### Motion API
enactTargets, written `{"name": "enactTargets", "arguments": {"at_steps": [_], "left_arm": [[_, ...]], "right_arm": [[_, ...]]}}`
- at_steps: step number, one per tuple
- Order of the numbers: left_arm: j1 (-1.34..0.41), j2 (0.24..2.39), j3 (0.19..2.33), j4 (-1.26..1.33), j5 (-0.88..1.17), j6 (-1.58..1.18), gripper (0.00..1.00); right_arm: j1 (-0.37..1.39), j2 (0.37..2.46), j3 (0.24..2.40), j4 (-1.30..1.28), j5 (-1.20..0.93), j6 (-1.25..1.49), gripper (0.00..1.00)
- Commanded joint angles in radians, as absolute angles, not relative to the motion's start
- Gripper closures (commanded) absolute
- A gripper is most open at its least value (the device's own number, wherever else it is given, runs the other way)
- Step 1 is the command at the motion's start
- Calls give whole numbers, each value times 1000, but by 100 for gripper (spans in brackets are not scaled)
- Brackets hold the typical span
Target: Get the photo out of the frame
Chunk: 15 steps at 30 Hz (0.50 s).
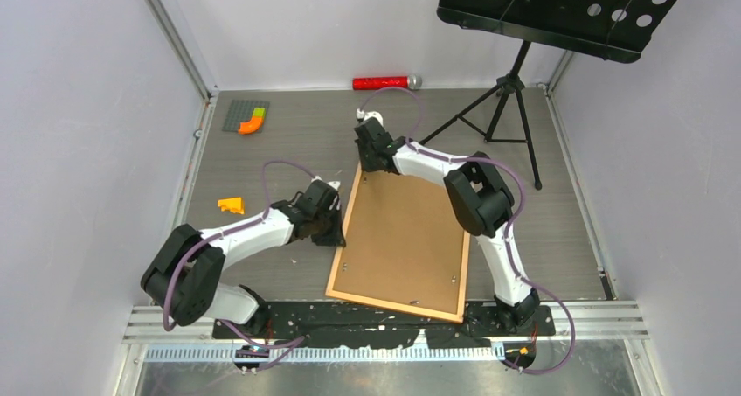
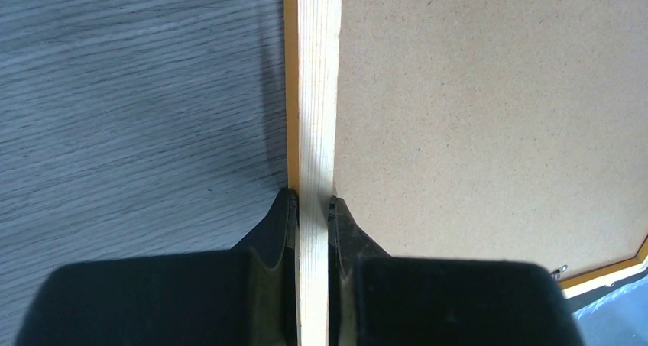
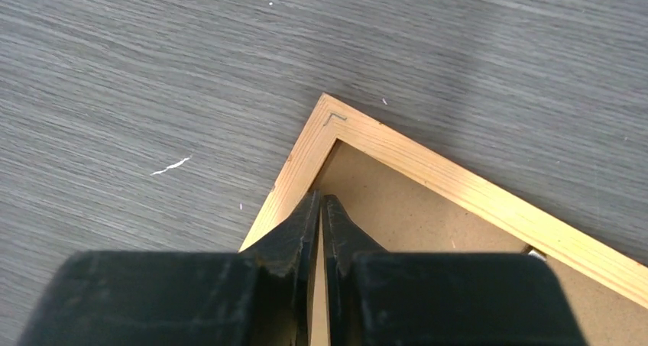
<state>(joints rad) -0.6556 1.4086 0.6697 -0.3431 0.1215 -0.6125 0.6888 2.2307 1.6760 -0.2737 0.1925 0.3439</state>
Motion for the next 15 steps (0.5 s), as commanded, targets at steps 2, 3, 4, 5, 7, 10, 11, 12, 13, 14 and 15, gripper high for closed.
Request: {"name": "enactTargets", "arguments": {"at_steps": [2,3,4,5,7,10,11,12,13,14,15], "left_arm": [[-696,1453,573,-551,222,-671,100],[-699,1443,564,-558,220,-685,100],[-703,1426,552,-561,217,-698,100],[-704,1402,537,-567,212,-713,100],[-704,1340,530,-599,193,-727,90],[-704,1226,622,-703,104,-697,59],[-704,1201,671,-732,73,-679,49],[-704,1180,720,-745,43,-662,38],[-705,1165,770,-749,17,-640,18],[-705,1154,812,-744,-8,-619,3],[-703,1150,855,-736,-37,-590,1]], "right_arm": [[687,2182,1607,-222,159,350,76],[687,2169,1601,-214,154,324,73],[687,2125,1588,-197,147,309,69],[686,2110,1575,-183,135,277,66],[687,2035,1519,-127,130,238,57],[686,1875,1387,-33,132,205,40],[686,1804,1327,-19,131,194,33],[684,1764,1298,28,134,191,30],[681,1686,1238,50,135,189,22],[673,1649,1211,89,137,189,19],[667,1576,1157,105,140,202,6]]}}
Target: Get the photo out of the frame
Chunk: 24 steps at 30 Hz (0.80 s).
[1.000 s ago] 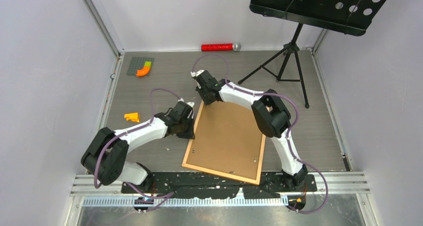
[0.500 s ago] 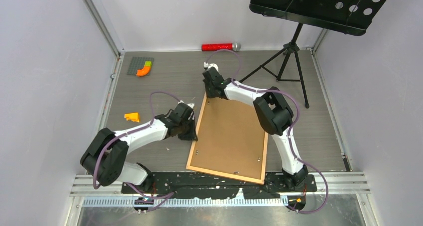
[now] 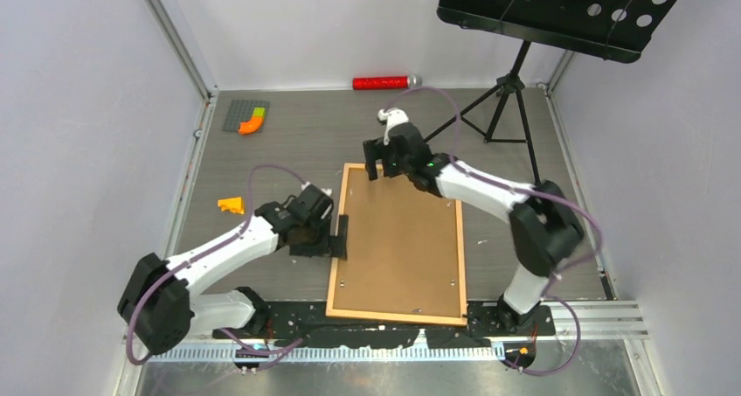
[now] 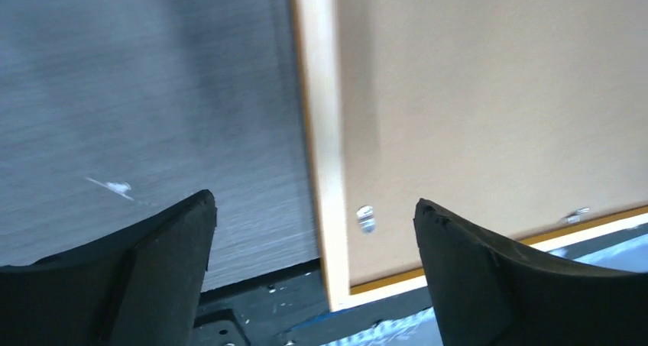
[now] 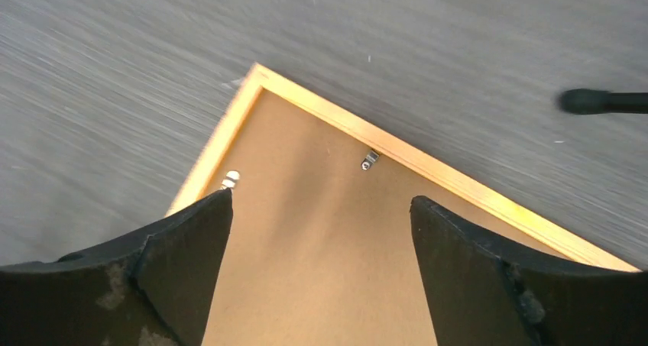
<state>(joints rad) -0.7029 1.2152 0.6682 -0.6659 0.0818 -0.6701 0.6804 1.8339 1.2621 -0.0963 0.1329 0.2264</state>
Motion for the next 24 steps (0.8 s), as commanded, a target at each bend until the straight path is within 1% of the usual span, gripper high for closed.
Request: {"name": "enactTargets", "arguments": {"at_steps": [1,3,4,7,10,13,16,17,19,21,24], "left_arm": [[-702,1153,894,-728,-63,-560,0],[-681,1178,992,-723,-122,-500,0],[-663,1201,1031,-710,-123,-464,0],[-596,1330,1155,-680,-101,-371,0],[-545,1486,1299,-711,-47,-297,0],[-494,1643,1434,-724,13,-225,1],[-473,1815,1647,-827,72,-152,9],[-470,1877,1684,-845,57,-144,12],[-466,1991,1824,-930,58,-139,18],[-461,2095,1893,-968,58,-156,23],[-454,2176,1931,-998,35,-194,31]], "right_arm": [[647,1542,1131,140,130,210,1],[606,1442,1056,187,55,244,3],[589,1388,1014,202,34,258,4],[478,1314,942,220,-152,315,4],[375,1272,882,178,-220,385,4],[346,1224,811,176,-227,401,4],[342,1173,768,188,-188,397,4],[342,1150,761,179,-174,393,4],[342,1123,759,145,-128,383,4],[342,1097,746,124,-93,373,4],[342,1063,717,125,-38,376,4]]}}
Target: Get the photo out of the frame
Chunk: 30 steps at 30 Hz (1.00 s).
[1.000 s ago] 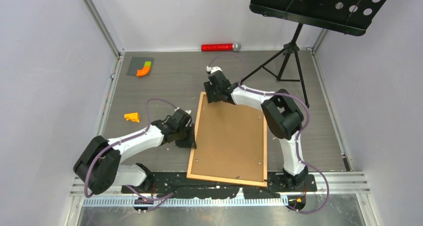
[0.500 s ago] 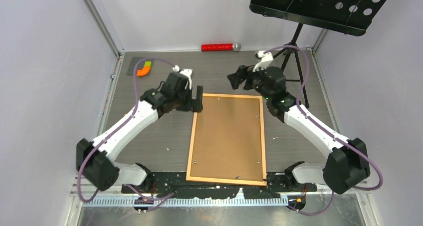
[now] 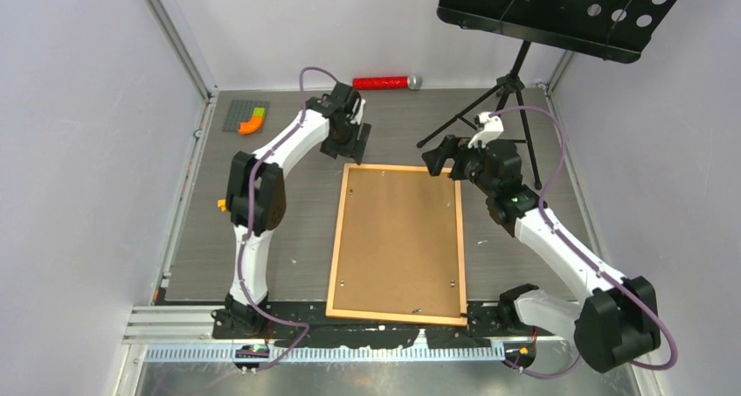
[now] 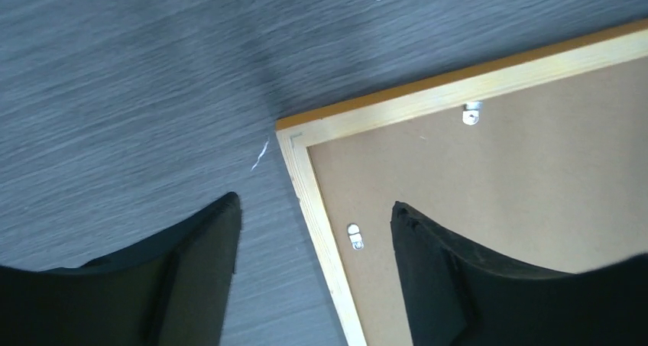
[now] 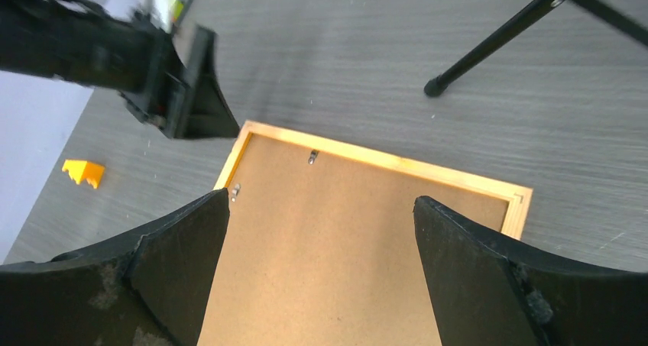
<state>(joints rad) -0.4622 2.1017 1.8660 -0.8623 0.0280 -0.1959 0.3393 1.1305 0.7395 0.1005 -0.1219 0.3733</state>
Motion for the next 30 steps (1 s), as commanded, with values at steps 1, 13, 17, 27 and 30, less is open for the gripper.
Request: {"name": "enactTargets", "arguments": {"at_steps": [1,13,17,27,30], "left_arm": [[-453,2192,1935,-1005,38,-203,34],[-453,2292,1915,-1020,-30,-376,90],[-439,2275,1886,-1013,50,-444,100],[-198,1966,1447,-788,9,-665,100],[-145,1906,1355,-719,71,-707,100]], "right_arm": [[342,1047,702,128,-27,377,4],[341,1014,644,186,91,500,4],[340,1020,632,223,78,515,4],[340,1053,609,271,50,533,4],[341,1091,627,271,-2,539,4]]}}
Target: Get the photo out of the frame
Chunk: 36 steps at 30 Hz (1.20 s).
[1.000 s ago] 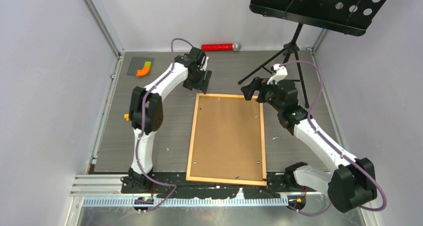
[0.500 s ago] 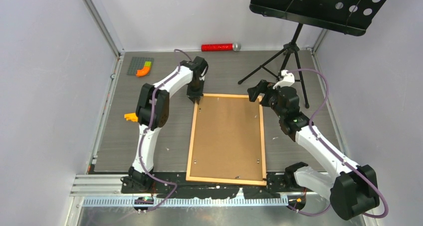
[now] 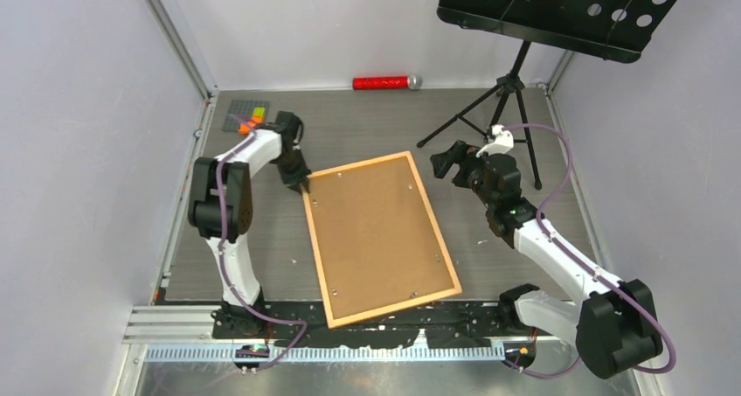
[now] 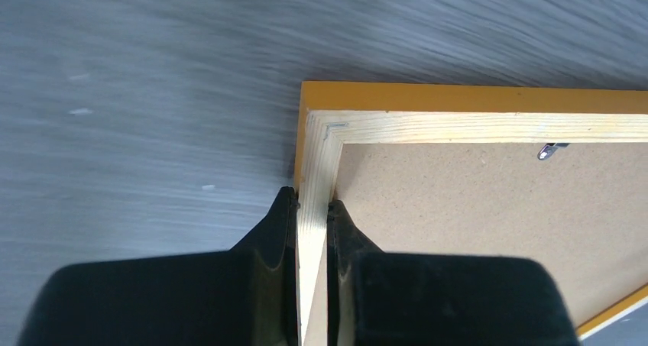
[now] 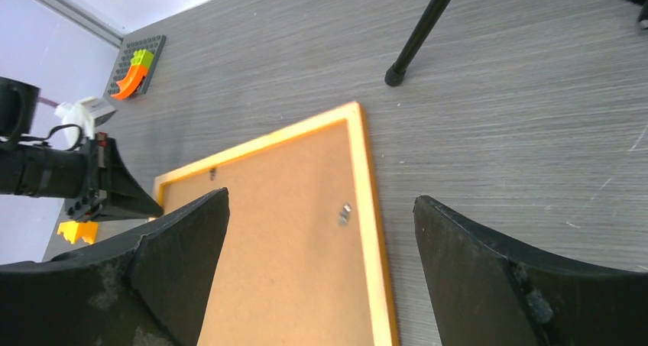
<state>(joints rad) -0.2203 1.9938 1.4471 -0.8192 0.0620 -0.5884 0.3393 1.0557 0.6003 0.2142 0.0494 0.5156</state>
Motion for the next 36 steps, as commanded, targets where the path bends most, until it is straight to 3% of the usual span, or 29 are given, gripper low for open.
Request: {"name": "enactTargets", "arguments": {"at_steps": [1,5,11,20,22,24,25,27,30,35,36], "left_arm": [[-138,1884,1334,-703,60,-727,100],[-134,1794,1269,-698,-44,-844,100],[-152,1645,1021,-523,-9,-1088,100],[-357,1356,828,-568,-241,-1292,98],[-403,1322,832,-590,-299,-1243,71],[-410,1314,854,-588,-299,-1083,20],[-410,1322,884,-601,-291,-955,9],[-408,1359,968,-670,-297,-732,1],[-408,1455,1087,-713,-325,-488,0],[-383,1687,1314,-783,202,-62,0],[-380,1739,1350,-808,230,-26,0]], "right_arm": [[341,1099,638,266,-23,544,4],[339,1144,676,230,-60,542,4],[341,1173,685,226,-75,552,4],[340,1195,693,228,-90,542,4],[340,1204,697,229,-100,537,4],[340,1211,702,229,-107,532,4],[340,1218,706,229,-108,529,4],[341,1233,713,226,-109,523,4],[340,1270,727,225,-131,528,4],[340,1306,748,233,-201,535,4],[341,1307,748,233,-205,536,4]]}}
